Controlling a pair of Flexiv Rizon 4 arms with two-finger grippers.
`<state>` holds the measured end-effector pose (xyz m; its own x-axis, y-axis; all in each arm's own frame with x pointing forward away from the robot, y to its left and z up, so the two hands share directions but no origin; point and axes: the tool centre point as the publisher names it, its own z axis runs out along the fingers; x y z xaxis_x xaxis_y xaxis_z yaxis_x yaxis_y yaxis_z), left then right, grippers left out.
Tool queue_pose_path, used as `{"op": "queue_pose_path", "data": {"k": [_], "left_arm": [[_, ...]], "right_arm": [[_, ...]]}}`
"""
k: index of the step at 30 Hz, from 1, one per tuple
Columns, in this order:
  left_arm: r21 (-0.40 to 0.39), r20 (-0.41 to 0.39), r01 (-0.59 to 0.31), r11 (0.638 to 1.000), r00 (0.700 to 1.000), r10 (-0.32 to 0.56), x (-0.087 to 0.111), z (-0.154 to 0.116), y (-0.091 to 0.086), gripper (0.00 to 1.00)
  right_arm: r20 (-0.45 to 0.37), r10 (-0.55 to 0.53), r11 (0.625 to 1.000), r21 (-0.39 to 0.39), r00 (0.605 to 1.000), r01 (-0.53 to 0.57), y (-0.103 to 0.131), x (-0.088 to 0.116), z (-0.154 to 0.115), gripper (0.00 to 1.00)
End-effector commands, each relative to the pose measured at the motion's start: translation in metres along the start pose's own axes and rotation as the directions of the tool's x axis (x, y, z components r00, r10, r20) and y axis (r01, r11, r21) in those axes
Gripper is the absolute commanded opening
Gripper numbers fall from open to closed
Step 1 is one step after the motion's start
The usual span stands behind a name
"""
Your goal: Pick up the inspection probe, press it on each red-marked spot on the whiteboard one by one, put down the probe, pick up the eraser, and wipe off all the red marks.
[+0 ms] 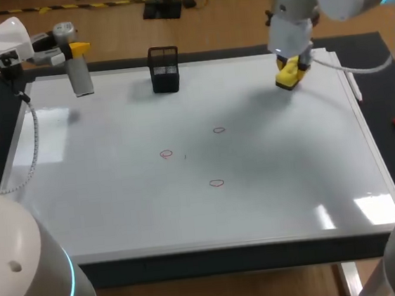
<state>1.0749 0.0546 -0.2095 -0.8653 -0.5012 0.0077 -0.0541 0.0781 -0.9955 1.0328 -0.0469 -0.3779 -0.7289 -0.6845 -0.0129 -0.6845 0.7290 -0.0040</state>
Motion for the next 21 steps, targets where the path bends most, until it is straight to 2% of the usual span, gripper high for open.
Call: {"op": "queue_pose_path", "data": {"k": [1,21], "left_arm": [[0.001,0.001,-0.001,1.0,1.0,0.001,0.0,-0.0001,-0.0006,0.0],[0.001,0.001,-0.001,1.0,1.0,0.001,0.0,-0.0001,-0.0006,0.0]], "right_arm": [[0.032,0.013,1.0,-0.012,0.999,-0.012,-0.0033,0.0224,0.0015,0.0],[0.03,0.034,0.999,-0.017,0.999,-0.033,-0.0055,0.0261,0.0031,0.0]]}}
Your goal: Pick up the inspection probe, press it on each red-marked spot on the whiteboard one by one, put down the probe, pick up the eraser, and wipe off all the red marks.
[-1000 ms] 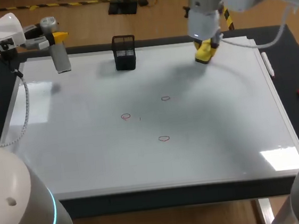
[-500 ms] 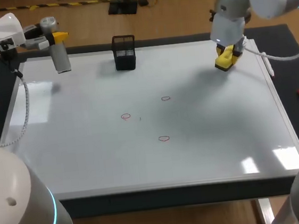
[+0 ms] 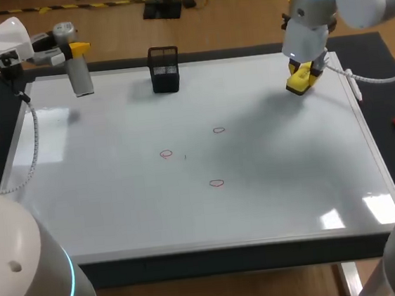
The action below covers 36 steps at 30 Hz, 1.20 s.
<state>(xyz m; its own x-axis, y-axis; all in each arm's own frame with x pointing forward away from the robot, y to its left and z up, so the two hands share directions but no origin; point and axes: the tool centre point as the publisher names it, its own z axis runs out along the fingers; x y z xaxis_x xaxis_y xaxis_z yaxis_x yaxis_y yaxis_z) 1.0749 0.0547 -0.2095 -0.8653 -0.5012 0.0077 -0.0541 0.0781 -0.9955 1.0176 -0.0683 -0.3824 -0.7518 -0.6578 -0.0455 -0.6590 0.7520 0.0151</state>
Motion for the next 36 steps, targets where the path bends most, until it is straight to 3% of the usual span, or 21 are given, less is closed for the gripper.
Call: {"op": "queue_pose_path", "data": {"k": [1,13,20,32,36], "left_arm": [[0.001,0.001,-0.001,1.0,1.0,0.001,0.0,0.0,-0.001,0.0],[-0.003,-0.011,-0.017,1.0,1.0,0.017,0.006,0.004,-0.004,0.0],[-0.007,-0.074,-0.05,0.999,0.996,0.049,0.036,0.025,-0.011,0.0],[0.0,-0.19,-0.022,1.0,0.982,0.022,0.103,0.079,-0.008,0.0],[0.011,-0.215,-0.017,1.0,0.976,0.019,0.117,0.094,-0.008,0.0]], "right_arm": [[-0.002,-0.001,1.0,0.002,1.0,0.001,0.0,0.0,-0.001,0.0],[-0.002,-0.001,1.0,0.002,1.0,0.001,0.0,0.0,-0.001,0.0],[-0.002,-0.001,1.0,0.002,1.0,0.001,0.0,0.0,-0.001,0.0],[-0.002,-0.001,1.0,0.002,1.0,0.001,0.0,0.0,-0.001,0.0],[-0.002,-0.001,1.0,0.002,1.0,0.001,0.0,0.0,-0.001,0.0]]}}
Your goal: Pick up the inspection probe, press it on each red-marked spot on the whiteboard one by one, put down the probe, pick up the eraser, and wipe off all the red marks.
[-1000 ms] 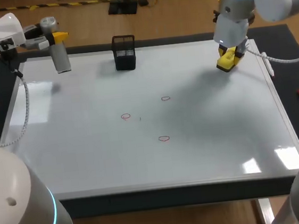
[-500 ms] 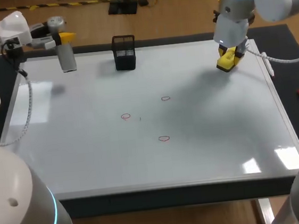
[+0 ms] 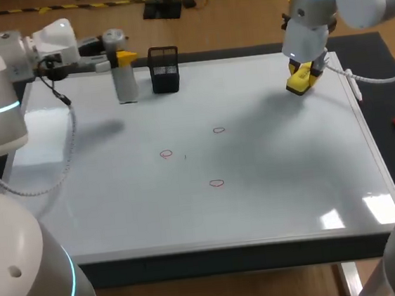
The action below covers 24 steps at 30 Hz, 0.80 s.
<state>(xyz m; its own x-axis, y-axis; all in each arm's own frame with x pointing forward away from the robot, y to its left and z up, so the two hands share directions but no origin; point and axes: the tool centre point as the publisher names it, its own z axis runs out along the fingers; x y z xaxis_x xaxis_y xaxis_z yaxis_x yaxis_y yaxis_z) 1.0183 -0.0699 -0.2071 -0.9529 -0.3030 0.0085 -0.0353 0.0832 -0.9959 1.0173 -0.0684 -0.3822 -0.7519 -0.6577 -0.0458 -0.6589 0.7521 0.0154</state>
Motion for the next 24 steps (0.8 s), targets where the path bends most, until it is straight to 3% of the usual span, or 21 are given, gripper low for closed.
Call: {"op": "queue_pose_path", "data": {"k": [1,7,16,24], "left_arm": [[0.011,-0.012,-0.001,1.0,1.0,0.001,0.005,0.019,0.001,0.0],[0.025,-0.073,-0.002,1.0,0.997,0.004,0.025,0.044,0.001,0.0],[0.056,-0.087,-0.004,0.998,0.996,0.009,0.059,0.08,0.002,0.0],[0.06,-0.128,0.004,0.998,0.992,0.004,0.079,0.111,0.012,0.0]], "right_arm": [[-0.003,-0.002,1.0,0.002,1.0,0.002,0.0,0.0,-0.001,0.0],[-0.003,-0.002,1.0,0.002,1.0,0.002,0.0,0.0,-0.001,0.0],[-0.003,-0.002,1.0,0.002,1.0,0.002,0.0,0.0,-0.001,0.0],[-0.003,-0.002,1.0,0.002,1.0,0.002,0.0,0.0,-0.001,0.0]]}}
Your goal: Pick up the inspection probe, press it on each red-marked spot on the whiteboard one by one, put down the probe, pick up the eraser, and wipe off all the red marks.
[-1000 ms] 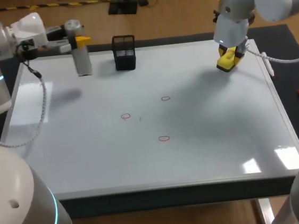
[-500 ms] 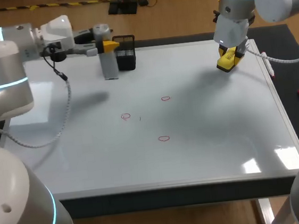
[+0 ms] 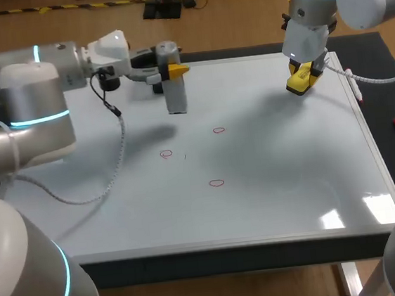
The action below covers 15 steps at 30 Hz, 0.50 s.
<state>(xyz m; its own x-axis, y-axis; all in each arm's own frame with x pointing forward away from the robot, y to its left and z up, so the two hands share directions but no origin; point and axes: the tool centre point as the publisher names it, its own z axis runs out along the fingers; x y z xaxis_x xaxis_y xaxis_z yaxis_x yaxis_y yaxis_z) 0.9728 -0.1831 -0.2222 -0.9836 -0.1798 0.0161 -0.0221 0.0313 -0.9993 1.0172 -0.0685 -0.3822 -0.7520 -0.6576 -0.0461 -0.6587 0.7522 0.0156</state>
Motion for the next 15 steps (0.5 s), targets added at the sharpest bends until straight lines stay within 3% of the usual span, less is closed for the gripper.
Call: {"op": "queue_pose_path", "data": {"k": [1,15], "left_arm": [[0.007,-0.007,0.001,1.0,1.0,-0.001,0.001,0.02,0.007,0.0],[0.027,-0.091,0.003,1.0,0.996,0.0,0.025,0.058,0.023,0.0]], "right_arm": [[-0.003,-0.002,1.0,0.002,1.0,0.002,0.0,0.0,-0.001,0.0],[-0.003,-0.002,1.0,0.002,1.0,0.002,0.0,0.0,-0.001,0.0]]}}
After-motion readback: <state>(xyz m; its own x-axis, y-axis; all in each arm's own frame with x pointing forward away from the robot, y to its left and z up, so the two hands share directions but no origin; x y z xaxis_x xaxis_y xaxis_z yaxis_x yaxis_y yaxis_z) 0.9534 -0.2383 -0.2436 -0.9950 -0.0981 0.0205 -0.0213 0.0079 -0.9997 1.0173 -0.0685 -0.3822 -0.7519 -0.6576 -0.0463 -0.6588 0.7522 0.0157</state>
